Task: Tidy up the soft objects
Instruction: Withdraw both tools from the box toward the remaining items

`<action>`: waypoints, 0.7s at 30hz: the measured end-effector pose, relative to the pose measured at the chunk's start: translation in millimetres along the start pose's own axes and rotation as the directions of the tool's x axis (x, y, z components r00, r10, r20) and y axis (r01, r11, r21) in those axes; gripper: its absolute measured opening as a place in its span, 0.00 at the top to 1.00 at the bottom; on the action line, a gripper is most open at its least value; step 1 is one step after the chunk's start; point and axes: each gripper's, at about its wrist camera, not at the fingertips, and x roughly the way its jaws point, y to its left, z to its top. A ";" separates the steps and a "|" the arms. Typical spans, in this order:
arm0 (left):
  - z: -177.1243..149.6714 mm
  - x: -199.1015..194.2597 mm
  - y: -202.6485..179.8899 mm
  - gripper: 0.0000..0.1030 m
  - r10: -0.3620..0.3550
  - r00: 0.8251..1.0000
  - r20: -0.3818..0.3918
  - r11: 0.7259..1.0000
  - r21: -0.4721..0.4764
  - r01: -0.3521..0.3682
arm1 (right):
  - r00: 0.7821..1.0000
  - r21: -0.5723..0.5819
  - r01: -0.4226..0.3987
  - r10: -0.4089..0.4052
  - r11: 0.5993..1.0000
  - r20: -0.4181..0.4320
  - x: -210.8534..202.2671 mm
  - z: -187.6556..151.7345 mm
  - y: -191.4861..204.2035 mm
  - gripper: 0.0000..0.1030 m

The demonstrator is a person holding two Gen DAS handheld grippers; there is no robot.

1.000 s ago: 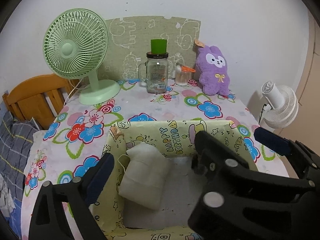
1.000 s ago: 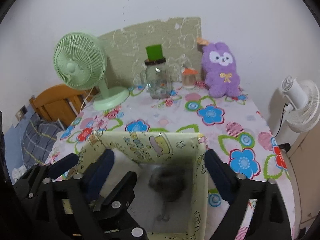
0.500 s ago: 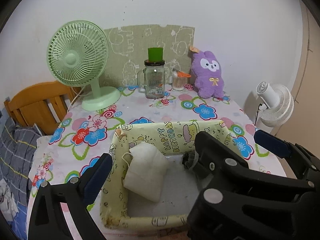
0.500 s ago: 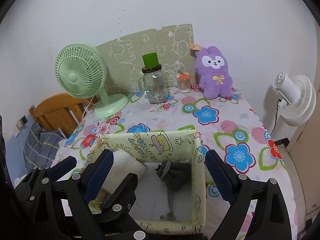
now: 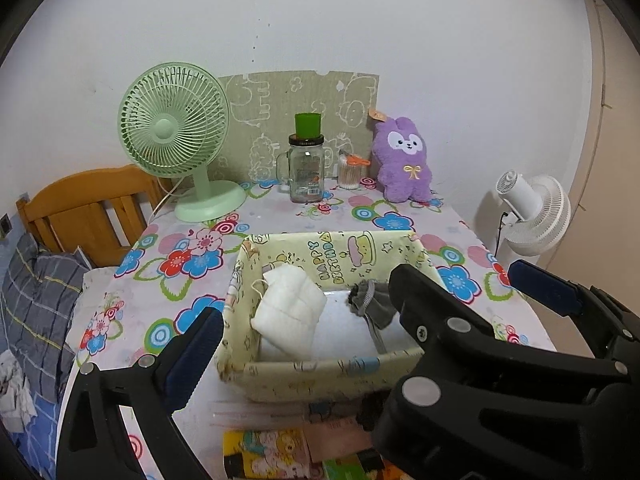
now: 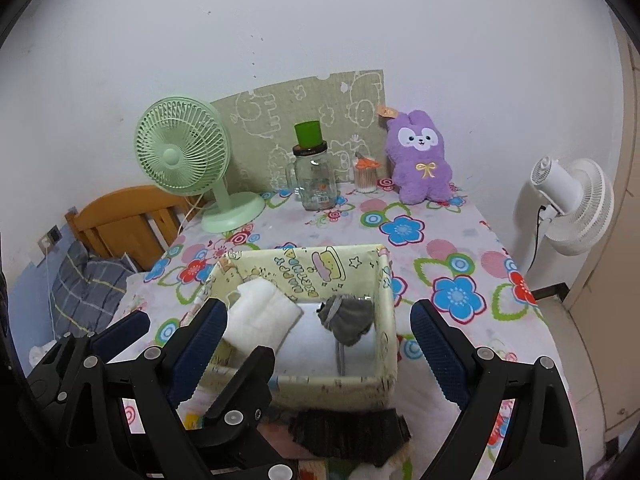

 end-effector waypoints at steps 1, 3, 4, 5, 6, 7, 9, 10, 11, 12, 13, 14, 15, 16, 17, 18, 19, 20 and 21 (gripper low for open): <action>-1.3 -2.2 -0.3 0.01 -0.003 1.000 0.001 1.000 0.001 0.003 | 1.000 -0.002 0.002 -0.002 1.000 0.003 -2.9 -1.3 0.3 0.08; -3.9 -8.5 -1.4 0.01 -0.009 1.000 0.009 1.000 0.002 0.009 | 1.000 -0.004 0.007 -0.007 1.000 0.010 -9.9 -4.5 1.0 0.08; -5.1 -10.9 -1.9 0.01 -0.009 1.000 0.012 1.000 0.003 0.009 | 1.000 -0.005 0.007 -0.007 1.000 0.013 -13.0 -5.5 1.3 0.08; -6.6 -13.8 -2.0 0.01 -0.008 1.000 0.015 1.000 0.003 0.008 | 1.000 -0.009 0.007 -0.007 1.000 0.016 -16.5 -7.1 1.7 0.08; -8.2 -17.9 -2.5 0.01 -0.009 1.000 0.021 1.000 0.003 0.009 | 1.000 -0.011 0.007 -0.007 1.000 0.018 -19.0 -7.9 2.2 0.08; -9.4 -20.4 -3.0 0.01 -0.009 1.000 0.025 1.000 0.003 0.009 | 1.000 -0.014 0.007 -0.007 1.000 0.022 -22.2 -9.2 2.7 0.08; -12.8 -26.1 -4.2 0.01 -0.011 0.999 0.031 1.000 0.002 0.011 | 1.000 -0.021 0.010 -0.010 1.000 0.028 -28.7 -12.3 4.2 0.08; -14.3 -28.3 -4.9 0.00 -0.010 0.999 0.033 1.000 0.002 0.010 | 1.000 -0.023 0.011 -0.010 1.000 0.030 -30.4 -13.2 4.4 0.08; -16.5 -31.1 -5.6 0.00 -0.010 0.999 0.036 1.000 0.003 0.010 | 0.999 -0.025 0.010 -0.009 1.000 0.031 -33.7 -15.6 4.6 0.08; -18.7 -33.5 -6.4 0.00 -0.010 0.999 0.039 1.000 0.004 0.010 | 0.999 -0.027 0.009 -0.008 1.000 0.031 -35.7 -16.6 4.7 0.08; -20.9 -35.4 -7.0 0.00 -0.009 0.999 0.041 1.000 0.005 0.009 | 0.999 -0.031 0.010 -0.009 0.999 0.032 -38.4 -19.0 5.0 0.08; -22.5 -36.6 -7.6 0.00 -0.009 0.999 0.042 1.000 0.006 0.009 | 0.999 -0.033 0.010 -0.009 0.999 0.032 -40.5 -20.8 5.5 0.08; -24.8 -38.4 -8.5 0.00 -0.010 0.999 0.043 1.000 0.009 0.010 | 0.999 -0.034 0.011 -0.010 0.999 0.031 -41.7 -22.5 5.6 0.08; -25.9 -39.2 -9.1 0.00 -0.011 0.999 0.041 1.000 0.010 0.011 | 0.999 -0.034 0.013 -0.012 0.999 0.030 -42.8 -24.4 5.5 0.08; -27.1 -40.2 -9.8 0.00 -0.013 0.999 0.040 1.000 0.012 0.012 | 1.000 -0.033 0.016 -0.015 0.999 0.028 -44.1 -26.2 5.1 0.08; -29.1 -42.3 -10.9 0.00 -0.014 0.999 0.042 1.000 0.015 0.014 | 1.000 -0.030 0.017 -0.017 0.999 0.026 -46.0 -28.0 4.6 0.08; -30.5 -44.0 -11.1 0.00 -0.016 0.999 0.045 1.000 0.018 0.015 | 0.999 -0.030 0.018 -0.017 0.999 0.027 -48.2 -29.7 4.5 0.08; -32.0 -45.7 -11.9 0.00 -0.017 0.999 0.048 1.000 0.020 0.016 | 0.999 -0.031 0.019 -0.018 0.999 0.028 -50.3 -31.6 4.7 0.08; -33.8 -48.2 -12.9 0.00 -0.024 0.998 0.051 0.999 0.026 0.023 | 0.999 -0.032 0.018 -0.017 0.999 0.030 -52.3 -33.2 4.7 0.08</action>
